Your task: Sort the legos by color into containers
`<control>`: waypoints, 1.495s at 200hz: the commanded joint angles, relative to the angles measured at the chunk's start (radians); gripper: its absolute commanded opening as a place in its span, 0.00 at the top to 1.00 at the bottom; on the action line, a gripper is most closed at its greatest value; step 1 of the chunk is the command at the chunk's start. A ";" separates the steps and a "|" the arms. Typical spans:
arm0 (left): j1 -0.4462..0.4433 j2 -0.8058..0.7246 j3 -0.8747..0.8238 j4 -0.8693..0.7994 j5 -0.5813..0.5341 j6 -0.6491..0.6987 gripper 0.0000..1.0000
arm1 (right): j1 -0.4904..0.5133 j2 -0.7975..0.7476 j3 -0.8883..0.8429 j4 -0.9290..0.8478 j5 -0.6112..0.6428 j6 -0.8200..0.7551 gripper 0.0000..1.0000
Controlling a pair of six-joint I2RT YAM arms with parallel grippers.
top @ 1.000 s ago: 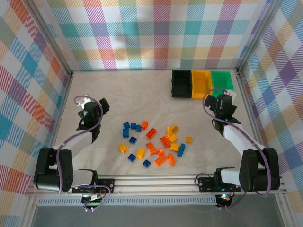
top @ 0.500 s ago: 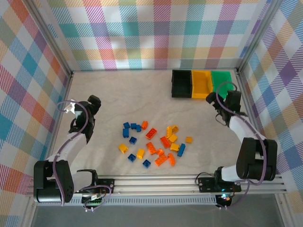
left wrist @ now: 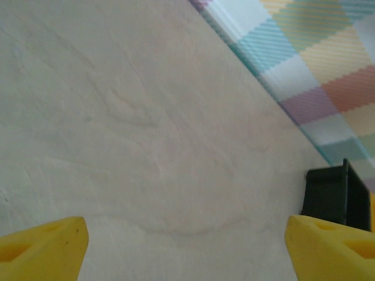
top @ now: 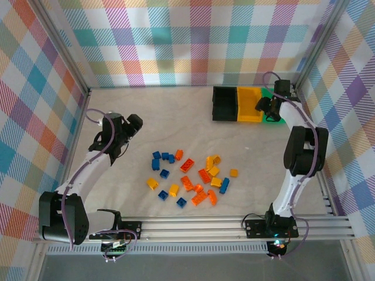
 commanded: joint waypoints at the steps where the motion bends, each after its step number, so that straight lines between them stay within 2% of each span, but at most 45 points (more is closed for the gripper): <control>1: -0.015 -0.002 0.021 -0.051 0.039 0.021 0.13 | 0.011 0.053 0.118 -0.088 0.046 -0.066 0.33; 29: -0.036 -0.008 -0.001 -0.037 0.049 0.016 0.13 | 0.027 0.125 0.225 -0.137 0.075 -0.087 0.36; 75: -0.052 0.008 0.008 -0.040 0.057 0.013 0.12 | 0.061 0.259 0.457 -0.321 0.149 -0.090 0.38; 119: -0.054 0.017 0.023 -0.057 0.057 0.009 0.12 | 0.074 0.312 0.568 -0.437 0.201 -0.066 0.46; 137: -0.057 0.013 0.030 -0.055 0.068 0.008 0.12 | 0.089 0.267 0.504 -0.378 0.179 -0.080 0.47; 177: -0.068 -0.007 0.046 -0.060 0.075 0.017 0.11 | 0.187 0.164 0.446 -0.290 0.232 -0.112 0.33; 208: -0.074 -0.017 0.041 -0.062 0.084 0.019 0.10 | 0.242 0.176 0.471 -0.264 0.146 -0.078 0.27; 240: -0.075 -0.034 0.037 -0.077 0.093 0.022 0.10 | 0.247 0.291 0.580 -0.314 0.083 0.000 0.30; 299: -0.076 -0.073 0.023 -0.090 0.114 0.022 0.10 | 0.249 0.451 0.747 -0.424 0.109 0.044 0.41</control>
